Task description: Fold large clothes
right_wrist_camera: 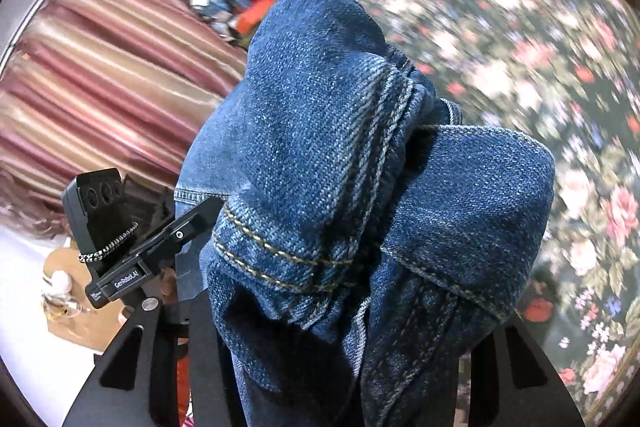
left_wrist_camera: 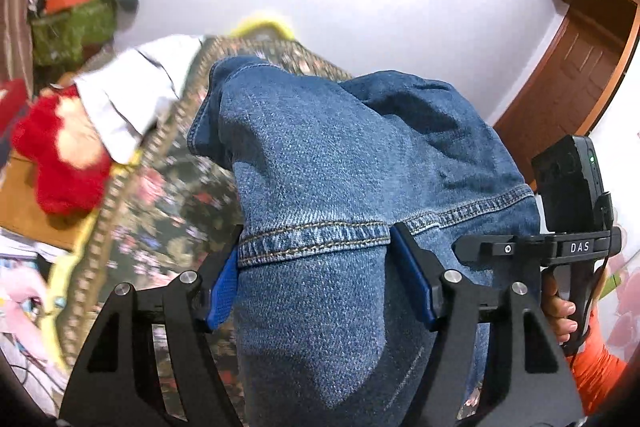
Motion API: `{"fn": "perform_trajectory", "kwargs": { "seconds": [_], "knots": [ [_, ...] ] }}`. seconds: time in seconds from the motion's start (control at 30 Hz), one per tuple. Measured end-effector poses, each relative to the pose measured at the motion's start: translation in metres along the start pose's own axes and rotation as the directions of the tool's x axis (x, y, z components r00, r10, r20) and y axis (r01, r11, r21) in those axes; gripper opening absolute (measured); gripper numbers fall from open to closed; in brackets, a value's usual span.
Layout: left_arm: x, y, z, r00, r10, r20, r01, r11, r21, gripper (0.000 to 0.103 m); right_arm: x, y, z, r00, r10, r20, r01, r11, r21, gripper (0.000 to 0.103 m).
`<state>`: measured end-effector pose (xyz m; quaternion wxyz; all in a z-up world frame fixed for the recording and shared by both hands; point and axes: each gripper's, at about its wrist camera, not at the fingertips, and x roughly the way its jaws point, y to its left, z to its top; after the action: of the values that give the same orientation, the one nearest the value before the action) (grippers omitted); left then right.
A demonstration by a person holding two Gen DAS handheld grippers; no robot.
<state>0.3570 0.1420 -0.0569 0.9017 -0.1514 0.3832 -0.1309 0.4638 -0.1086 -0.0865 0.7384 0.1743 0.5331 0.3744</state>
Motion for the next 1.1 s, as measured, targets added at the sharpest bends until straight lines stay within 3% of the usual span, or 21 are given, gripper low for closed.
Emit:
{"fn": "perform_trajectory", "kwargs": {
  "seconds": [0.2,0.43,0.57,0.63,0.7,0.83,0.9,1.03,1.1],
  "knots": [
    [-0.024,0.029,-0.017,0.997,0.073,0.005,-0.073,0.997,-0.020,0.070,0.032,0.038,-0.005,0.998,0.047,-0.039,-0.048,0.998,-0.031,0.047],
    [0.024,0.102,-0.071,0.983,0.100,-0.152,-0.123,0.982,-0.146,0.070,0.106,0.019,-0.032,0.983,0.019,-0.184,-0.021,1.000,-0.008,0.047],
    [0.063,0.123,-0.109,0.953,0.147,-0.264,-0.190,0.970,-0.149,0.060,0.159,-0.015,-0.062,0.950,-0.039,-0.311,0.046,0.999,0.015,0.047],
    [0.078,0.128,-0.121,0.941,0.155,-0.301,-0.200,0.972,-0.126,0.058,0.187,-0.031,-0.078,0.920,-0.119,-0.374,0.119,0.993,-0.023,0.048],
    [0.078,0.128,-0.124,0.950,0.149,-0.275,-0.189,0.974,-0.126,0.060,0.197,-0.042,-0.087,0.907,-0.183,-0.380,0.172,0.983,-0.064,0.054],
    [0.070,0.122,-0.126,0.943,0.199,-0.266,-0.231,0.968,-0.096,0.061,0.181,-0.068,-0.082,0.916,-0.087,-0.392,0.112,0.993,0.043,0.065],
    [0.060,0.114,-0.130,0.936,0.243,-0.254,-0.263,0.964,-0.047,0.061,0.169,-0.078,-0.081,0.919,-0.080,-0.386,0.116,0.991,0.070,0.066],
    [0.035,0.099,-0.126,0.933,0.325,-0.151,-0.320,0.946,0.056,0.061,0.133,-0.075,-0.079,0.935,-0.133,-0.329,0.152,0.988,0.033,0.067],
    [0.025,0.095,-0.116,0.937,0.337,-0.096,-0.331,0.941,0.070,0.062,0.115,-0.063,-0.075,0.946,-0.194,-0.259,0.196,0.980,-0.021,0.067]
  ]
}}
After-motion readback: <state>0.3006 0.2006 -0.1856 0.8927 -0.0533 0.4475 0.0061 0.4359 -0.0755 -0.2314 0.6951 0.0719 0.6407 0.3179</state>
